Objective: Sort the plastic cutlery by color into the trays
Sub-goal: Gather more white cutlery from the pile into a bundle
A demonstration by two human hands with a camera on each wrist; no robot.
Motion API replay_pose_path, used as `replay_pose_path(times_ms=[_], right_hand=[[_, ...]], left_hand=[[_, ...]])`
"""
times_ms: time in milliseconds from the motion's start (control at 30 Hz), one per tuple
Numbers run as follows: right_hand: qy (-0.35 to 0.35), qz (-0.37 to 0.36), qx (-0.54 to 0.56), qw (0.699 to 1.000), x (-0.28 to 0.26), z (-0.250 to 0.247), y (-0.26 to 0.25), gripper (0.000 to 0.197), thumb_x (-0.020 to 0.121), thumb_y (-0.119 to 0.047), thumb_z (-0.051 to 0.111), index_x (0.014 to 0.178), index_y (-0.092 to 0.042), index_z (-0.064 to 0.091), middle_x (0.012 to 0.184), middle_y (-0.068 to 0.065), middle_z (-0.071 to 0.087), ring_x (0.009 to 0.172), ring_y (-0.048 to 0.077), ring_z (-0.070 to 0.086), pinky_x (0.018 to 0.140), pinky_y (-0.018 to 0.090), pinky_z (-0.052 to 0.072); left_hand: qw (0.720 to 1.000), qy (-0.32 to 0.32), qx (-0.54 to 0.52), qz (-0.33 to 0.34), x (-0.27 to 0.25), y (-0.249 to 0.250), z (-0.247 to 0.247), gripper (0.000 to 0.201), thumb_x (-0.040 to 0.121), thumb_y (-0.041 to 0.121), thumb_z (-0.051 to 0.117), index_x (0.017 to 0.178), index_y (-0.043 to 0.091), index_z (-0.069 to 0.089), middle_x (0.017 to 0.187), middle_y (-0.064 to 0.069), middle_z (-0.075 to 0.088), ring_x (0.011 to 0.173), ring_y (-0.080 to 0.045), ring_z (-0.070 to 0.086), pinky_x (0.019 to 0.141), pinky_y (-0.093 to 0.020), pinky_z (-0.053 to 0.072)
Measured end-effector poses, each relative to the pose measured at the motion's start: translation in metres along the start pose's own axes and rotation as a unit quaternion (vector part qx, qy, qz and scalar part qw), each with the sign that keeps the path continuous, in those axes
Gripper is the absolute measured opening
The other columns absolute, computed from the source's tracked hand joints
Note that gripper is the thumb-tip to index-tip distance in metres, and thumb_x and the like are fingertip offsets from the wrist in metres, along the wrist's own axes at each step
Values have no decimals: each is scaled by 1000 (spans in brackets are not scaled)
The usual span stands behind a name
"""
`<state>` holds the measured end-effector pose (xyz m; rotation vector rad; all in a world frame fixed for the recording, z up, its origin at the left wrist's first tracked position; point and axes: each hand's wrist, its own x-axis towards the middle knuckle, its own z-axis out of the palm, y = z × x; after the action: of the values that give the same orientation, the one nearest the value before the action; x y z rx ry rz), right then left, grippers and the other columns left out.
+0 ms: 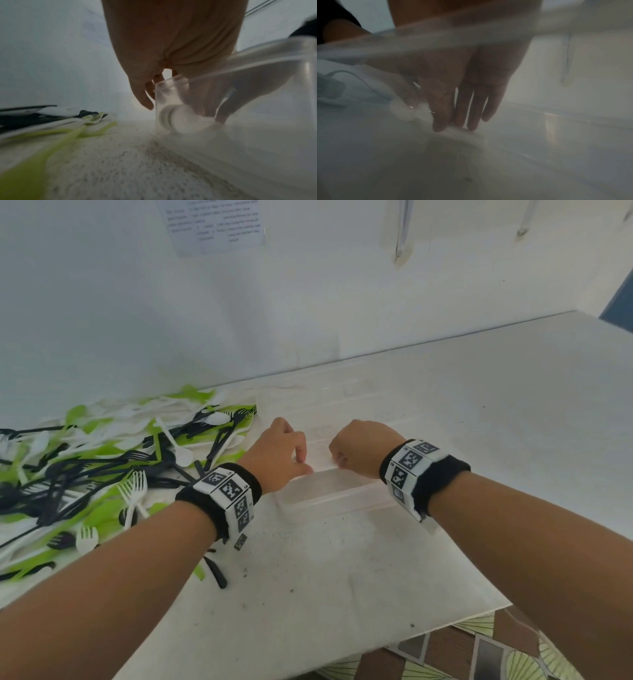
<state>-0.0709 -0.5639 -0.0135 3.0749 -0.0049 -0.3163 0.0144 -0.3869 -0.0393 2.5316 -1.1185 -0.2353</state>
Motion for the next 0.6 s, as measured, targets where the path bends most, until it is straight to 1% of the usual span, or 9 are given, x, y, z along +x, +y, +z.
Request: replay_pose_path(times_ms=[100, 200, 233, 300, 400, 433, 467, 533, 600], right_hand=[[5, -3, 3, 1000, -3, -1, -1, 19, 96, -24, 54, 94, -15, 70, 95, 5, 68, 87, 27, 66, 72, 33, 52], [35, -8, -16, 999, -6, -3, -7, 34, 98, -49, 52, 108, -22, 70, 104, 1, 68, 94, 24, 66, 80, 38, 56], [55, -7, -6, 998, -6, -5, -10, 38, 98, -55, 50, 113, -25, 69, 108, -1, 67, 99, 23, 65, 82, 38, 55], [93, -1, 55, 994, -3, -11, -18, 44, 97, -62, 48, 123, -29, 62, 110, -5, 66, 104, 20, 63, 85, 38, 53], [127, 7, 213, 969, 4, -25, -39, 56, 91, -71, 51, 129, -30, 49, 95, -9, 67, 97, 19, 63, 85, 39, 52], [129, 7, 262, 956, 7, -32, -48, 59, 90, -72, 52, 130, -29, 47, 92, -9, 67, 95, 18, 63, 85, 38, 51], [123, 7, 305, 944, 11, -38, -58, 63, 89, -73, 53, 132, -29, 46, 93, -8, 68, 95, 18, 63, 86, 38, 50], [93, 2, 359, 929, 19, -49, -80, 72, 88, -76, 53, 141, -28, 42, 109, -2, 69, 105, 21, 63, 92, 38, 48], [65, -3, 376, 924, 31, -55, -104, 81, 86, -79, 51, 149, -30, 36, 129, 4, 64, 116, 25, 60, 99, 39, 46]], left_hand=[[998, 47, -48, 5, -7, -4, 0, 27, 82, 38, 82, 79, 23, 60, 102, 7, 41, 97, -13, 47, 86, -23, 36], [992, 111, -61, 13, -17, -9, -5, 27, 85, 39, 79, 79, 22, 60, 104, 4, 45, 102, -14, 46, 91, -24, 35], [990, 129, -64, 8, -20, -13, -8, 25, 86, 40, 77, 81, 22, 60, 105, 3, 46, 102, -14, 47, 92, -25, 36], [986, 149, -70, -19, -28, -24, -21, 22, 89, 42, 73, 88, 24, 62, 108, 3, 49, 101, -14, 49, 93, -27, 39], [985, 126, -85, -76, -46, -45, -51, 24, 91, 43, 70, 106, 26, 64, 111, 5, 57, 97, -11, 59, 91, -34, 51], [986, 108, -78, -96, -53, -53, -61, 31, 92, 45, 69, 116, 27, 63, 114, 4, 61, 102, -13, 61, 93, -36, 52], [987, 87, -64, -118, -60, -62, -71, 42, 92, 47, 68, 128, 28, 59, 121, 2, 63, 109, -16, 62, 97, -37, 51], [986, 47, -32, -159, -75, -81, -90, 65, 92, 53, 67, 148, 31, 43, 139, -3, 58, 123, -21, 57, 104, -38, 46], [984, 10, -5, -180, -88, -100, -104, 79, 92, 57, 64, 158, 31, 29, 151, -4, 50, 132, -24, 52, 107, -37, 41]])
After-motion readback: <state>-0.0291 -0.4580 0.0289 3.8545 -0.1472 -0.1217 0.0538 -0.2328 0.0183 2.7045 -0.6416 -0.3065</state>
